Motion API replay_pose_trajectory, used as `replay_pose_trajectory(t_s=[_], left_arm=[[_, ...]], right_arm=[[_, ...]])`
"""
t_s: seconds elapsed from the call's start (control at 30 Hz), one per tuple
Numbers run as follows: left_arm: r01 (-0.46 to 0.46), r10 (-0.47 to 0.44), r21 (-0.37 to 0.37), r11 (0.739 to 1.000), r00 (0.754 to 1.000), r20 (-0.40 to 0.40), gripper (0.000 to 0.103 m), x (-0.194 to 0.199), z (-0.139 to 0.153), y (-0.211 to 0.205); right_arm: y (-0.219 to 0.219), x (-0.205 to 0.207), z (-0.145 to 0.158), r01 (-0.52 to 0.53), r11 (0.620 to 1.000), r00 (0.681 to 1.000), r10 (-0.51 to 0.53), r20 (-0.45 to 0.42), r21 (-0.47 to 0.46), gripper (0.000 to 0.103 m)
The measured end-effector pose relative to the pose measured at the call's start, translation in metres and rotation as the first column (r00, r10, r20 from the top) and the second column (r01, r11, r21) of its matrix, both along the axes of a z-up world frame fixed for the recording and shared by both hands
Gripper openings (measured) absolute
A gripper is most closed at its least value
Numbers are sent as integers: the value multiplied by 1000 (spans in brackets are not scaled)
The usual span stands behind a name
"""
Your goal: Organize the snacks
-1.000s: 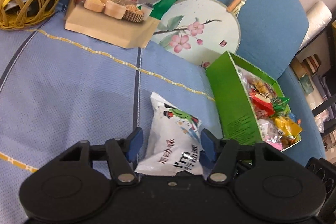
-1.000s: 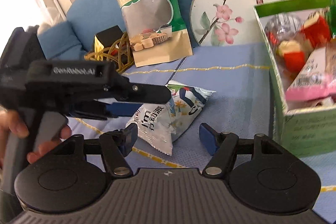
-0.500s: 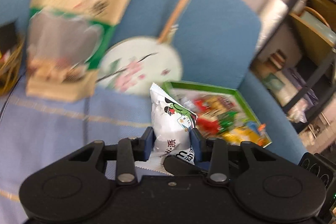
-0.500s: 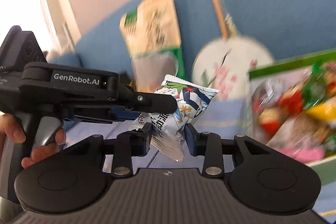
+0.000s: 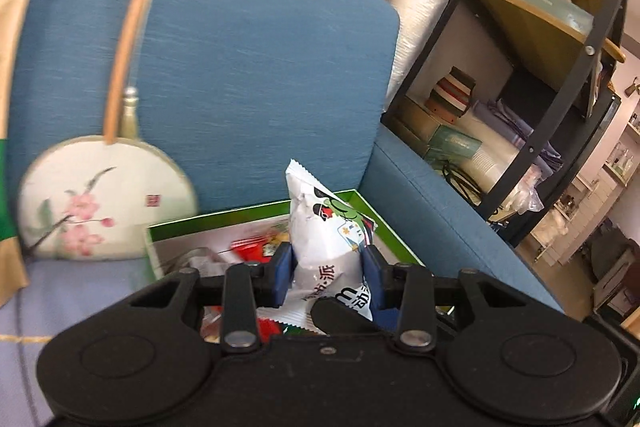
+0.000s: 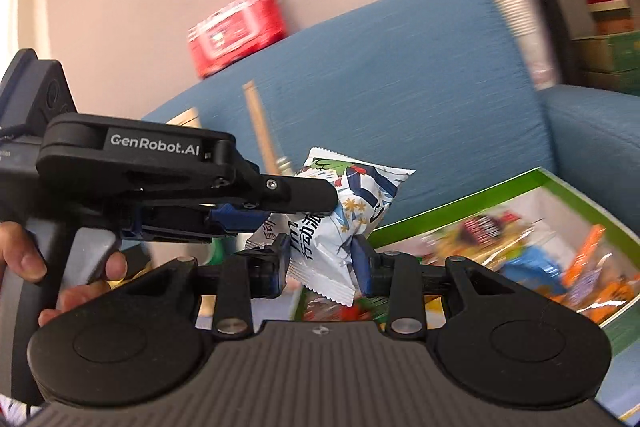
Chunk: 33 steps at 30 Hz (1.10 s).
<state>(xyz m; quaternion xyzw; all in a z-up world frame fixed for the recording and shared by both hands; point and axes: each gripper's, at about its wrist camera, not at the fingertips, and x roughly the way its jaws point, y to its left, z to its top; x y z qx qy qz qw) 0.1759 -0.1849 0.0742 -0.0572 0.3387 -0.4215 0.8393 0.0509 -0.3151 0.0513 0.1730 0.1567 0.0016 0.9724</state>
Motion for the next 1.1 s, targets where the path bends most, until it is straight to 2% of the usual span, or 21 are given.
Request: replay_pose_trajectory(t_s=[0.1,0.13,0.17,0.2,0.23,0.3,0.4,0.57,0.7,0.8,0.9,1.0,1.1], left_arm=[[16,-16,32,999,1000,4,20,8,-5,-19],[20,-21,52,998,1000,22,21,9,-6,-24],[12,-15,67,998,999,39,47,9,-7,-26],[-13,8,86,996,998,56,98,9,-9,-27],[-63,55,101,993,995,82,103,8,-10,-25],[-135,123,87,987,983,134,103,3,-11,-15],[-148,136,98,984,983,125,103,4,-12,1],[-187,164,114,976,969,185,103,-11,-6,23],[-227,195,127,966,955,224,103,-40,-1,41],[-252,216,117,961,943,254,103,-70,1,56],[-304,263,155,940,935,238,103,-97,1,68],[-329,281,192,925,930,238,103,-127,-2,79],[-348,297,205,915,923,244,103,-156,-9,87]], right_arm=[[-8,5,-7,44,999,999,-44,-7,-12,60],[-10,8,-11,59,998,998,-59,-13,-20,64],[-9,11,-17,74,997,997,-75,-27,-35,73],[-8,14,-22,83,995,995,-86,-51,-54,84],[-7,17,-26,89,994,993,-94,-69,-67,102],[-4,18,-27,98,989,991,-108,-83,-108,103],[1,16,-24,89,988,993,-98,-68,-128,103],[9,7,-21,77,985,994,-89,-69,-154,103],[14,-12,-12,78,980,992,-95,-89,-182,103],[26,-28,1,72,963,985,-110,-135,-259,103],[39,-58,10,157,936,966,-213,-150,-316,103],[50,-94,8,245,915,931,-315,-186,-322,103],[58,-118,-1,258,915,907,-340,-248,-311,103]])
